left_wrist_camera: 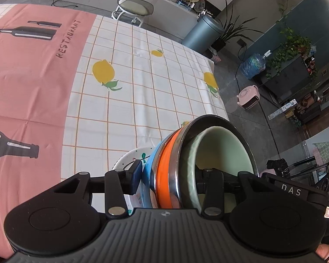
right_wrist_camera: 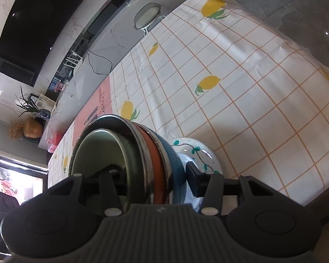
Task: Organize plates and bowls
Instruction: 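Lower the bowl stack onto the sticker plate and open both grippers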
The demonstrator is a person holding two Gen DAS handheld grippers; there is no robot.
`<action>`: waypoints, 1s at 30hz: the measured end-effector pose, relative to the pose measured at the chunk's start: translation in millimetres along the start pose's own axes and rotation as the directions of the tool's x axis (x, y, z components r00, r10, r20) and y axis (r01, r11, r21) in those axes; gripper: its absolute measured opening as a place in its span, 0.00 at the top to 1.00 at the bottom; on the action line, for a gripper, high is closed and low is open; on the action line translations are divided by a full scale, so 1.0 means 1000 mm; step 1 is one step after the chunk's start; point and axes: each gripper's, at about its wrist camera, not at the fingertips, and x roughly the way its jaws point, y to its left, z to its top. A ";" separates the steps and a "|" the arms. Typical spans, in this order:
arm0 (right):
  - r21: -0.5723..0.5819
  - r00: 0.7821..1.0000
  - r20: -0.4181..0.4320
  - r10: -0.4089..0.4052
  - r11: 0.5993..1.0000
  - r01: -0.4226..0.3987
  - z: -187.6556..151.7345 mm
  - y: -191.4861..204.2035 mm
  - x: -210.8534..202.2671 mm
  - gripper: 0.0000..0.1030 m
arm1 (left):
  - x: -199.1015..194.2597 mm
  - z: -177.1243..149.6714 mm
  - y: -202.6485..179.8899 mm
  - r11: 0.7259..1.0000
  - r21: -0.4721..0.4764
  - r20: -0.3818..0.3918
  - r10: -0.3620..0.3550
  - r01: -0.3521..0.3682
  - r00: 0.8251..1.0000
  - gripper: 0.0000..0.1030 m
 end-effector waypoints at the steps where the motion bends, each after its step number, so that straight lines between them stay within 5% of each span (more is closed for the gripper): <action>1: 0.004 1.000 -0.009 -0.002 1.000 0.003 0.000 -0.003 0.004 0.53 | 0.003 -0.001 0.002 1.000 -0.004 -0.006 0.004 -0.004 1.000 0.53; 26: 0.001 0.998 -0.039 -0.052 0.999 0.052 0.001 -0.013 0.026 0.52 | 0.019 -0.008 0.014 1.000 -0.004 -0.028 0.007 -0.007 1.000 0.53; 30: -0.026 0.998 -0.014 -0.059 0.998 0.058 0.000 -0.007 0.021 0.36 | 0.015 -0.006 0.013 0.999 0.015 -0.023 0.048 -0.048 0.999 0.37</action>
